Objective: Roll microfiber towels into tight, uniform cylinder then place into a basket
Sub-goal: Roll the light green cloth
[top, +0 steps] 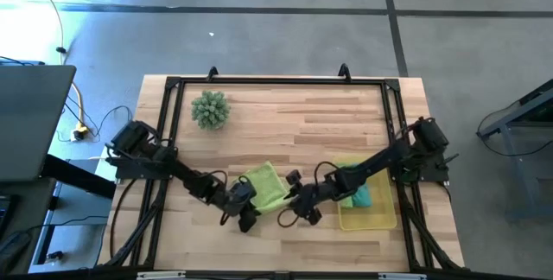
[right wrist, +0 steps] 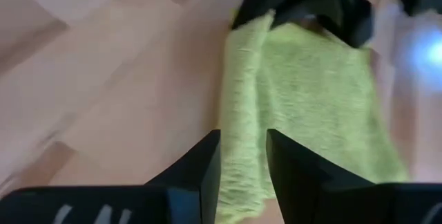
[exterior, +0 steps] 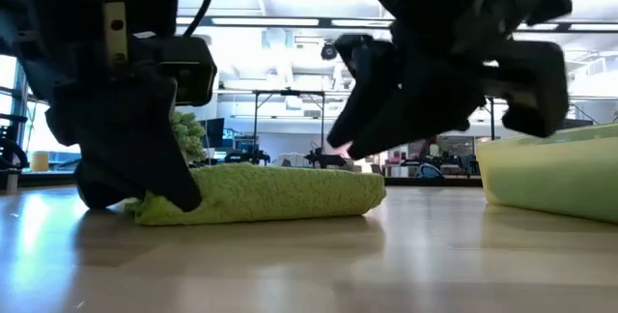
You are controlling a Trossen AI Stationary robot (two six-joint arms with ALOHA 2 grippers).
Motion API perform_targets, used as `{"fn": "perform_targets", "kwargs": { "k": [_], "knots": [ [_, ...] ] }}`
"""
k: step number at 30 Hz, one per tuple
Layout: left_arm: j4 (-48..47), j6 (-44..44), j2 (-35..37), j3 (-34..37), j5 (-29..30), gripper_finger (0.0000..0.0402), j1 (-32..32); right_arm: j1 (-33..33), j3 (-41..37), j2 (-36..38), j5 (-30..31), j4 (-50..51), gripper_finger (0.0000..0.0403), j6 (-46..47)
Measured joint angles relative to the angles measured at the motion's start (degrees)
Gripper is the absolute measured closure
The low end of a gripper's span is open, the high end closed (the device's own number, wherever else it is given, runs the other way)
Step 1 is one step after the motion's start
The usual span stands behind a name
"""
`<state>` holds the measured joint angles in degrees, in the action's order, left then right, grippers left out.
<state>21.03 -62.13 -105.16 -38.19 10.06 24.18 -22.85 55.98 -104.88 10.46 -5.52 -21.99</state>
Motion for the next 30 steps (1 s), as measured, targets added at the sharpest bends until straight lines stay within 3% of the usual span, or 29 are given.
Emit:
{"fn": "perform_targets", "kwargs": {
  "k": [5,11,17,21,27,30],
  "knots": [
    [-0.4,-0.8,0.0,-0.3,-1.5,0.0395,-1.5,1.8,-3.1,-0.2,-3.4,-3.6,0.0278,3.1],
    [-0.3,-1.7,0.1,-0.3,-2.9,0.0393,-2.7,1.8,-3.6,-0.9,-3.8,-4.5,0.0228,3.7],
    [-0.7,-1.3,1.0,-0.2,-4.4,0.0387,-2.9,2.7,-3.7,-3.5,1.6,-4.6,0.0208,3.5],
    [-0.7,-0.6,1.1,-0.2,-5.1,0.0385,-2.9,2.6,-3.7,-3.9,2.9,-5.0,0.0245,2.8],
    [-0.8,0.1,1.1,-0.2,-5.3,0.0371,-2.9,2.6,-3.7,-3.9,-1.0,-5.0,0.0374,0.3],
    [-0.7,0.9,1.1,-0.2,-5.4,0.0361,-2.9,2.9,-3.7,-3.9,-4.5,-4.8,0.039,1.1]
  ]
}}
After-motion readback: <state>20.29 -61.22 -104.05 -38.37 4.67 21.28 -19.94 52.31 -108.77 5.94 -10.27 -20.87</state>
